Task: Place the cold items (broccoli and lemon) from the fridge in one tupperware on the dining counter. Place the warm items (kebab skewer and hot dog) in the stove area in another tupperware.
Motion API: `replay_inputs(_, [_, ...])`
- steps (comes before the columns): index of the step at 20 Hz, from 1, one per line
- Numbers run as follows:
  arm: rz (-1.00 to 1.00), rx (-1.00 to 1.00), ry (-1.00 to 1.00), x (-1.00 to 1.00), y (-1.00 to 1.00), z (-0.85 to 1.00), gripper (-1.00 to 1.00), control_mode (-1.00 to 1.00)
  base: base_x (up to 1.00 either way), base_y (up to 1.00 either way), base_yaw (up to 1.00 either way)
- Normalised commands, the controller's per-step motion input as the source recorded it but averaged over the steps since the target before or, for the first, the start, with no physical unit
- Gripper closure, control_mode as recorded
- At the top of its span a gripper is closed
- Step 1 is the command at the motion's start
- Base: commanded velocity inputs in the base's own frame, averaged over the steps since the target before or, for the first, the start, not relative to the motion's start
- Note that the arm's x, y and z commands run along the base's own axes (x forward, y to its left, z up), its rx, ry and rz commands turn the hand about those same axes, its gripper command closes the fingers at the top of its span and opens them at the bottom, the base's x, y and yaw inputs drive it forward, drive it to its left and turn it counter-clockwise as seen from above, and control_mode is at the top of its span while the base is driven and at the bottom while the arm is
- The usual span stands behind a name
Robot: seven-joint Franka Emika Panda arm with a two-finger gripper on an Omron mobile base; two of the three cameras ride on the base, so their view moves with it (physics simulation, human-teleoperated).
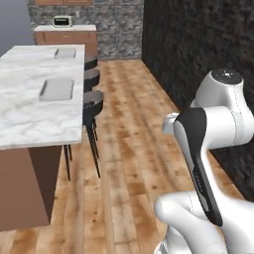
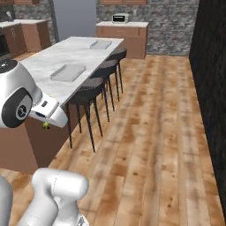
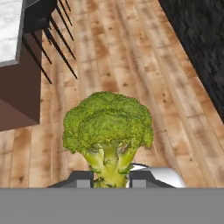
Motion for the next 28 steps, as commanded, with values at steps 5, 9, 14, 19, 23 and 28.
replay_inputs(5, [0.0, 0.0, 0.0, 0.0, 0.0, 0.0, 1.0, 1.0, 0.99, -1.0, 0.41])
replay_inputs(9, [0.0, 0.0, 0.0, 0.0, 0.0, 0.0, 1.0, 1.0, 0.78, -0.92, 0.49])
replay_inputs(14, [0.0, 0.0, 0.0, 0.0, 0.0, 0.0, 1.0, 1.0, 0.57, -0.58, 0.67])
replay_inputs(19, [0.0, 0.0, 0.0, 0.0, 0.0, 0.0, 1.0, 1.0, 0.58, -0.55, 0.72])
replay_inputs(23, [0.0, 0.0, 0.0, 0.0, 0.0, 0.0, 1.0, 1.0, 0.29, -0.74, 0.76])
replay_inputs(28, [0.0, 0.0, 0.0, 0.0, 0.0, 0.0, 1.0, 1.0, 0.04, -0.97, 0.64])
